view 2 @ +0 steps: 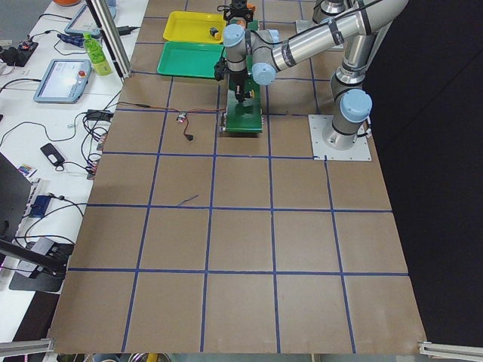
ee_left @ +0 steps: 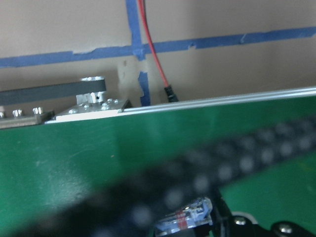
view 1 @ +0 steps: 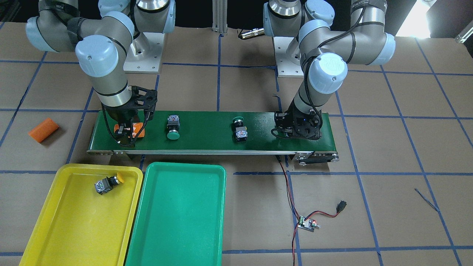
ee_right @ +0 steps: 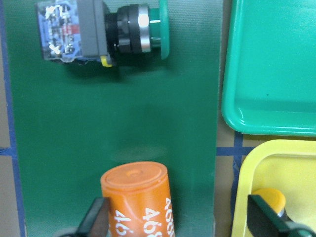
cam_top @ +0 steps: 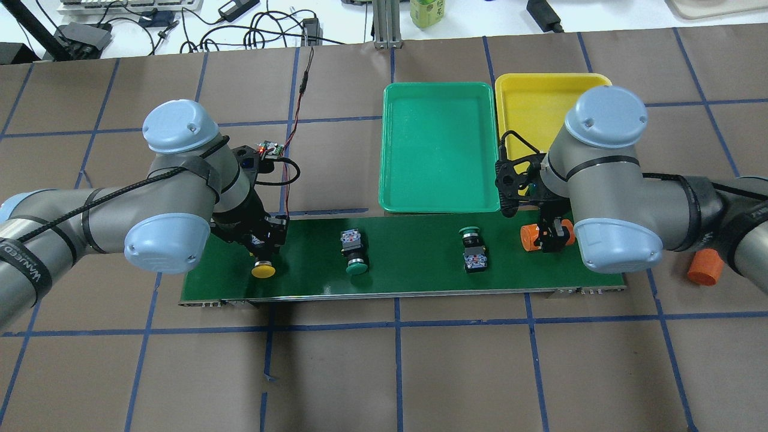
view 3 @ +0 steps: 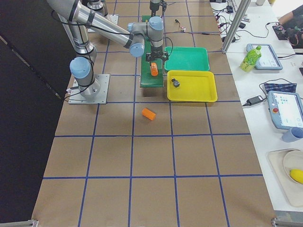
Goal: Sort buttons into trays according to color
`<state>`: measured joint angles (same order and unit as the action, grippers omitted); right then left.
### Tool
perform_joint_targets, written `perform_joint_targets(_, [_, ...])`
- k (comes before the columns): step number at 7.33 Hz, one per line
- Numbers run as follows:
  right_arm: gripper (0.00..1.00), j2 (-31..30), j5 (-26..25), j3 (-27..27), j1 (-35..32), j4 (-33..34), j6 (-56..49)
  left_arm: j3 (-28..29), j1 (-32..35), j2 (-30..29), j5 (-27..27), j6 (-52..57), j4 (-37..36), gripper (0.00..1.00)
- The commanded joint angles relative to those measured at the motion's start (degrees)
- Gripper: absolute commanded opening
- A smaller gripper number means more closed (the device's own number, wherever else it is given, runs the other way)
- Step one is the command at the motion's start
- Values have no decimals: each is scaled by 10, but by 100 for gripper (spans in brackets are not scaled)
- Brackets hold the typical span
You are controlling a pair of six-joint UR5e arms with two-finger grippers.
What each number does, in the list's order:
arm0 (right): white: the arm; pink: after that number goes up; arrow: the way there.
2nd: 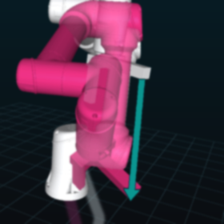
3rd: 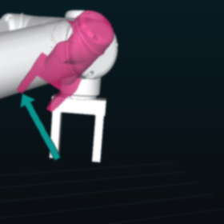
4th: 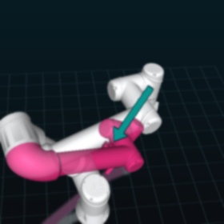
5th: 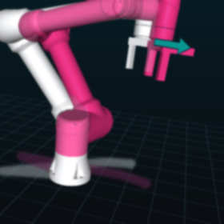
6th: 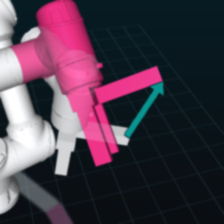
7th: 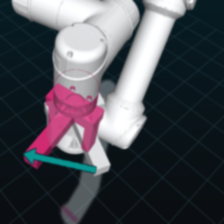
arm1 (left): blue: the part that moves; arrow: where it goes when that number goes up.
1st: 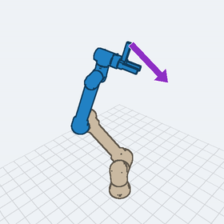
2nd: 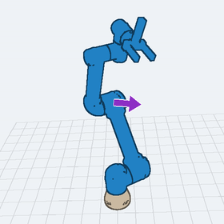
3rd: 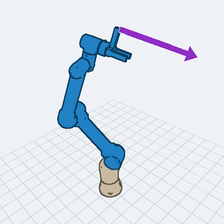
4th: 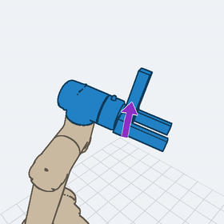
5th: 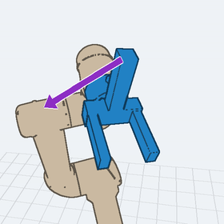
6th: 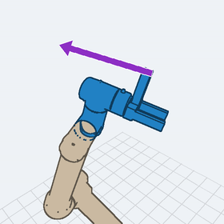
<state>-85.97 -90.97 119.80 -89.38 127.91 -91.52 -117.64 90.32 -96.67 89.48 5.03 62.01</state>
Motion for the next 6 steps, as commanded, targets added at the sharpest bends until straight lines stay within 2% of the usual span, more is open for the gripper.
perform_joint_targets(1, [100,-9,-1,-8,0,0,0,3,-1,9,8,2,-35,100])
perform_joint_targets(3, [100,-10,-1,-4,0,-6,5,42,-2,24,10,10,-10,100])
perform_joint_targets(4, [100,-9,1,-4,1,-6,38,84,-3,38,10,10,61,100])
perform_joint_targets(6, [100,-8,3,-3,4,-7,231,188,-25,64,8,11,214,100])
